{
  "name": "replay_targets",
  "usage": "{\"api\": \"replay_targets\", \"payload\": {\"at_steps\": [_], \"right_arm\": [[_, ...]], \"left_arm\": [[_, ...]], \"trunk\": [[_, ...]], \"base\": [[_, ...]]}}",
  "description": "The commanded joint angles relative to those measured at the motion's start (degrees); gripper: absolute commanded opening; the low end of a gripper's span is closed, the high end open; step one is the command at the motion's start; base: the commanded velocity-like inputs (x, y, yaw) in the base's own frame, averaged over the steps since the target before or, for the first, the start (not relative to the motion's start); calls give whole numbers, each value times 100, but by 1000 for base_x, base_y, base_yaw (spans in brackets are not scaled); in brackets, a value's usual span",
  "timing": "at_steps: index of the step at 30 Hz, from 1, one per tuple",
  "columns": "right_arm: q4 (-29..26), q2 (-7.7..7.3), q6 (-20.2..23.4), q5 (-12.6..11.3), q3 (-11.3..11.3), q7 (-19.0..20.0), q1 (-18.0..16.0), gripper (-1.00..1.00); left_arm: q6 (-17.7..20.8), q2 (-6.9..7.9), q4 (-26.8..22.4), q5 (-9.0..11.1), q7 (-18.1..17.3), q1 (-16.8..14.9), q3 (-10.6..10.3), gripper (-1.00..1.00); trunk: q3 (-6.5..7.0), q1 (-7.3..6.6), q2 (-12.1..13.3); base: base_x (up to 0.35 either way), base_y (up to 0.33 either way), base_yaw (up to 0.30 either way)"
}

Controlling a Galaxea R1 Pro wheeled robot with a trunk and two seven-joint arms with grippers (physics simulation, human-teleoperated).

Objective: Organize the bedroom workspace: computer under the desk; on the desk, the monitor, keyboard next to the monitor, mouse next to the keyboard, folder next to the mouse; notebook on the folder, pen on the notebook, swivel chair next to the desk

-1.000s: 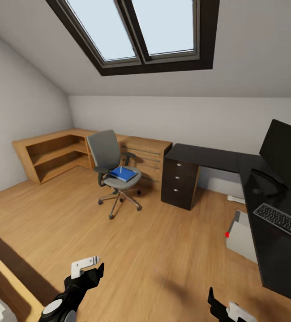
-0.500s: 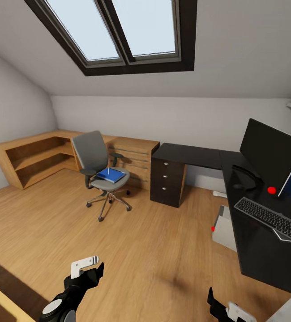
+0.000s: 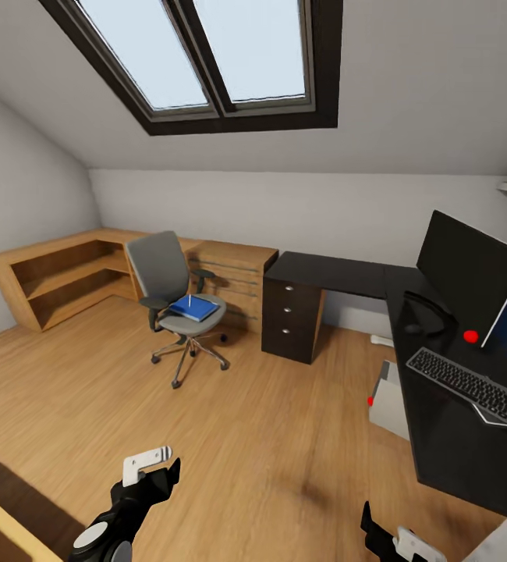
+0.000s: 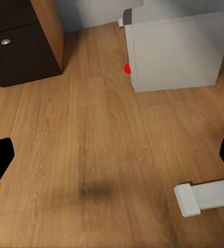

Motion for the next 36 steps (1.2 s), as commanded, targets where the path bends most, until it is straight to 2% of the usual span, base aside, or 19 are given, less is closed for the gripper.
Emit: {"api": "replay_targets", "payload": {"at_steps": [1, 13, 24, 36], "right_arm": [[11, -1, -24, -26, -8, 25, -6, 100], [11, -1, -24, -27, -14, 25, -6, 100], [11, -1, -23, -22, -8, 25, -6, 100], [11, 0, -25, -22, -5, 25, -6, 100]], "left_arm": [[17, 0, -9, 60, 52, -1, -4, 100], [17, 0, -13, 68, 52, -1, 0, 100], [17, 0, -10, 64, 52, -1, 0, 100], [17, 0, 5, 57, 59, -1, -10, 100]], "trunk": [[13, -23, 38], [229, -286, 519], [426, -528, 960], [641, -791, 1442]], "base": [[-130, 0, 0], [-292, 0, -33], [-315, 0, -252], [-49, 0, -266]]}}
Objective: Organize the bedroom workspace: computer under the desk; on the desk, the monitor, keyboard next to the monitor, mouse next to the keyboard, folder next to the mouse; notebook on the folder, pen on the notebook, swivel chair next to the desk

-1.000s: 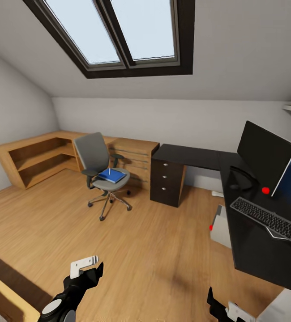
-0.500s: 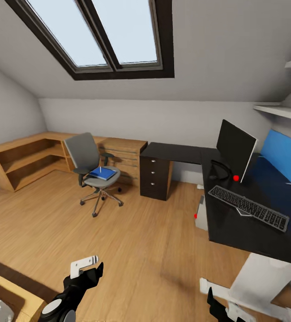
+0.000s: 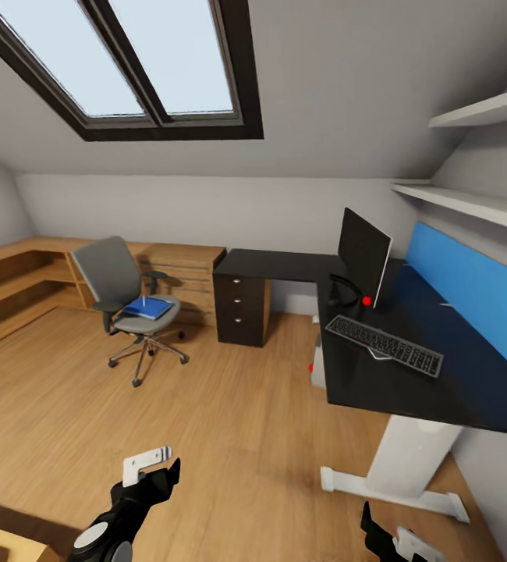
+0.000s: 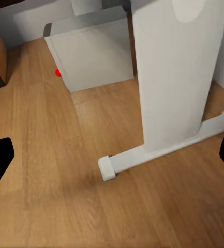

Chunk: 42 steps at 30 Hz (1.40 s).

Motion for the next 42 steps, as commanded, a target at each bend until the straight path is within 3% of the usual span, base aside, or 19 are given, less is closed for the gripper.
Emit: {"api": "replay_targets", "payload": {"at_steps": [1, 9, 32, 42], "right_arm": [[11, 1, -20, -30, -5, 25, -7, 100], [7, 108, -26, -31, -13, 25, -7, 100], [11, 113, -26, -30, -13, 25, -7, 100], [10, 113, -26, -30, -13, 25, -7, 100]], "left_arm": [[17, 1, -8, 62, 52, 0, -7, 100], [17, 1, 2, 64, 54, 0, -11, 100], [17, 1, 6, 64, 64, 0, -4, 100], [17, 8, 259, 70, 80, 0, -1, 100]], "trunk": [[12, -22, 37], [155, -197, 357], [568, -703, 1280], [748, -922, 1681]], "base": [[-6, 0, -209], [-2, 0, -63], [0, 0, 0], [0, 0, 0]]}}
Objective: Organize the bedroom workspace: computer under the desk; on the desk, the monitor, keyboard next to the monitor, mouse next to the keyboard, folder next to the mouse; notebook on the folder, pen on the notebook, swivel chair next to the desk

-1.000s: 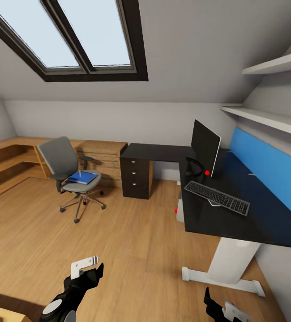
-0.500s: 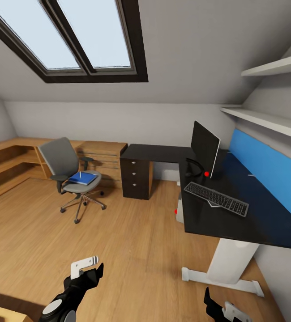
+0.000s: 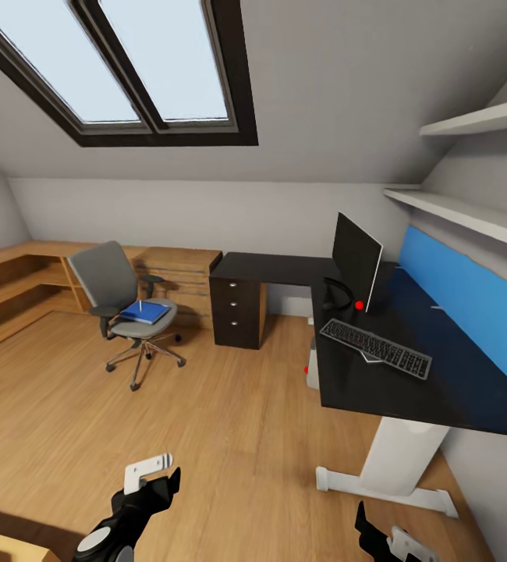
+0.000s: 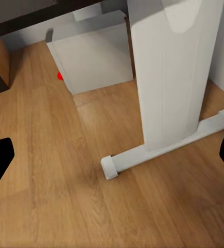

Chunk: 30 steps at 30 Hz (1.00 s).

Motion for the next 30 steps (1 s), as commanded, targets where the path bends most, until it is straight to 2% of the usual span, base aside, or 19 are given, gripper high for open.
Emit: {"api": "replay_targets", "payload": {"at_steps": [1, 28, 30], "right_arm": [[10, 0, -23, -31, -6, 25, -7, 100], [3, -2, -30, -24, -6, 25, -7, 100], [3, 0, -24, -22, -6, 25, -7, 100]], "left_arm": [[17, 2, 9, 59, 54, -1, -8, 100], [9, -6, -54, 55, 35, -1, -1, 100], [9, -3, -55, 55, 16, -1, -10, 100]], "trunk": [[10, -20, 34], [495, -613, 1117], [495, -613, 1117]], "base": [[0, 0, 0], [0, 0, 0], [0, 0, 0]]}}
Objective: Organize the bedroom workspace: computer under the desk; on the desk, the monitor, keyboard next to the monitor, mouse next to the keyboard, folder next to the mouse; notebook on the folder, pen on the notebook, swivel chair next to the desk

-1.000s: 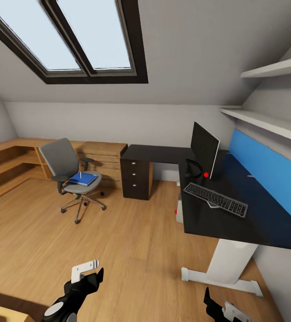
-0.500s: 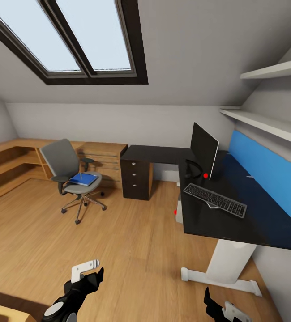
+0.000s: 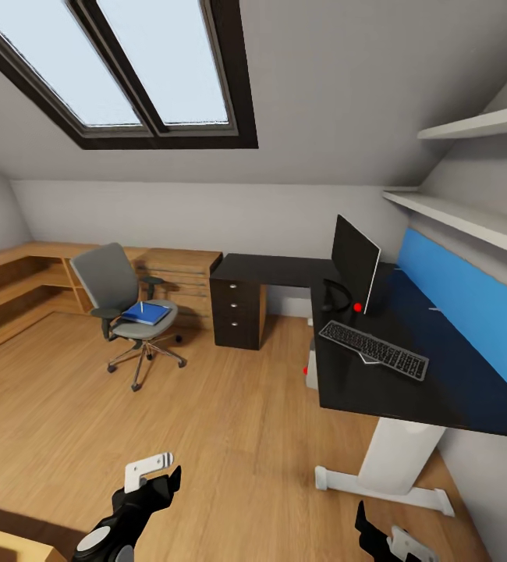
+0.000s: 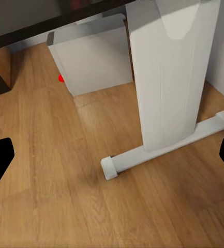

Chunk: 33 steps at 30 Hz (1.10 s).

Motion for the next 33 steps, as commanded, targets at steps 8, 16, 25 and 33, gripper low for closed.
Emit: {"api": "replay_targets", "payload": {"at_steps": [8, 16, 25, 33], "right_arm": [[11, -1, -23, -31, -6, 25, -7, 100], [14, -1, -22, -31, -6, 26, -7, 100], [17, 1, -22, -31, 2, 25, -7, 100], [18, 6, -22, -31, 37, 25, -7, 100]], "left_arm": [[13, 6, -10, 61, 56, -2, -18, 100], [11, 5, -10, 61, 59, -2, -31, 100], [17, 6, -10, 61, 53, -2, -24, 100], [18, 6, 13, 61, 53, -2, -12, 100]], "trunk": [[-11, 4, -12], [-11, 4, -12], [-11, 4, -12], [-11, 4, -12]], "base": [[0, -19, -22], [0, -261, -178], [0, -152, -24], [0, -12, -7]]}}
